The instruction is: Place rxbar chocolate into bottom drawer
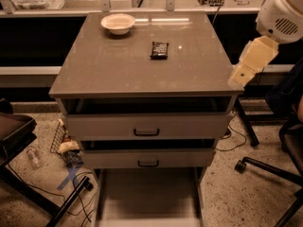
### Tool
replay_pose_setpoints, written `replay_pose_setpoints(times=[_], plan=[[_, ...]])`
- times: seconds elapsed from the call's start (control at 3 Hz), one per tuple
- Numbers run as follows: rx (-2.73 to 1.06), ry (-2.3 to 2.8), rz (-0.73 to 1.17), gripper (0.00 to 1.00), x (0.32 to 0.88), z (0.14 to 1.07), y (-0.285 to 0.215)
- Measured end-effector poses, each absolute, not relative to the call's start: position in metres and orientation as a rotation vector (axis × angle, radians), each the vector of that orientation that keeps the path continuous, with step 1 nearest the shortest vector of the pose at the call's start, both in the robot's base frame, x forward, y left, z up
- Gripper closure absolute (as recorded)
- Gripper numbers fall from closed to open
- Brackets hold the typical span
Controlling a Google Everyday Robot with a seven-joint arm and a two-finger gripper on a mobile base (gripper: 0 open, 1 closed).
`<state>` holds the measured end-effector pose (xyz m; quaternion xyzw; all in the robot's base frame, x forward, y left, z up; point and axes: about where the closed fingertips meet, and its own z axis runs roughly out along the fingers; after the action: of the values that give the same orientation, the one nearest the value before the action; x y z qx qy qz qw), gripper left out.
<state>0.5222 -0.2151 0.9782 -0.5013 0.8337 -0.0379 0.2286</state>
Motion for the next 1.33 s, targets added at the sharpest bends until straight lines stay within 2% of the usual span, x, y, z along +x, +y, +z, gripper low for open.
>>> replay_pose_setpoints(times=[1.0, 1.33], plan=[[-0.764, 2.488, -0.039, 0.00, 0.653, 0.968, -0.230], [-0.764, 2.488, -0.039, 0.00, 0.653, 0.968, -0.230]])
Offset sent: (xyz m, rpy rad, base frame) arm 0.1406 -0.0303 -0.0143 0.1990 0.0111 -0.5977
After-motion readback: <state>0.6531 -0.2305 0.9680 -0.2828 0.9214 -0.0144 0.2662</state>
